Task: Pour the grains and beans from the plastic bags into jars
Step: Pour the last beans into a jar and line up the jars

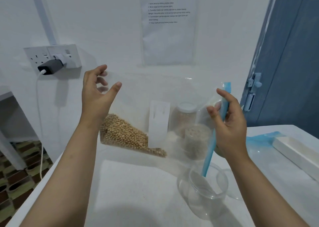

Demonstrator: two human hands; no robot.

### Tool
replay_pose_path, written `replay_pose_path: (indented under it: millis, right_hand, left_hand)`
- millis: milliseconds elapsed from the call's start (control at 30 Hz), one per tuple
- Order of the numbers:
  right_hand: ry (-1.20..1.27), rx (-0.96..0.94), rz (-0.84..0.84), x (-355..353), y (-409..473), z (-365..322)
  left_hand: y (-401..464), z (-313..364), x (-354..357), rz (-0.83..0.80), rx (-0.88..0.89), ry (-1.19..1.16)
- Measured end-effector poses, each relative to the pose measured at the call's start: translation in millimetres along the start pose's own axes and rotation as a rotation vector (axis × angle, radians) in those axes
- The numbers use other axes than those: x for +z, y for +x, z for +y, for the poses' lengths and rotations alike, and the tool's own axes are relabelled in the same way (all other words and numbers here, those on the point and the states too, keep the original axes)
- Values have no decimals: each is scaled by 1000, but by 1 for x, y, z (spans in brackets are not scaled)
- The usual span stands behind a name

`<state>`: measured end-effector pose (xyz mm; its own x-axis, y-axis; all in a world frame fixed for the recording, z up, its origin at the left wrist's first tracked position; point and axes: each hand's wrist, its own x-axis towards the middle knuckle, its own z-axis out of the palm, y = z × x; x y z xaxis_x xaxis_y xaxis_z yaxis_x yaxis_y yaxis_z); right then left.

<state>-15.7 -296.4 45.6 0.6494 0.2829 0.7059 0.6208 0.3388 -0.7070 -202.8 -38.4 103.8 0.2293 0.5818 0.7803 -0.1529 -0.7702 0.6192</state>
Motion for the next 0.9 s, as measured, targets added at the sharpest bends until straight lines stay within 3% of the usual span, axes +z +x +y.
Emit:
replay_pose_path:
  millis: [900]
  right_hand:
    - [-108, 25, 92, -22, -21, -24]
  left_hand:
    - [12, 37, 9, -36, 213, 111]
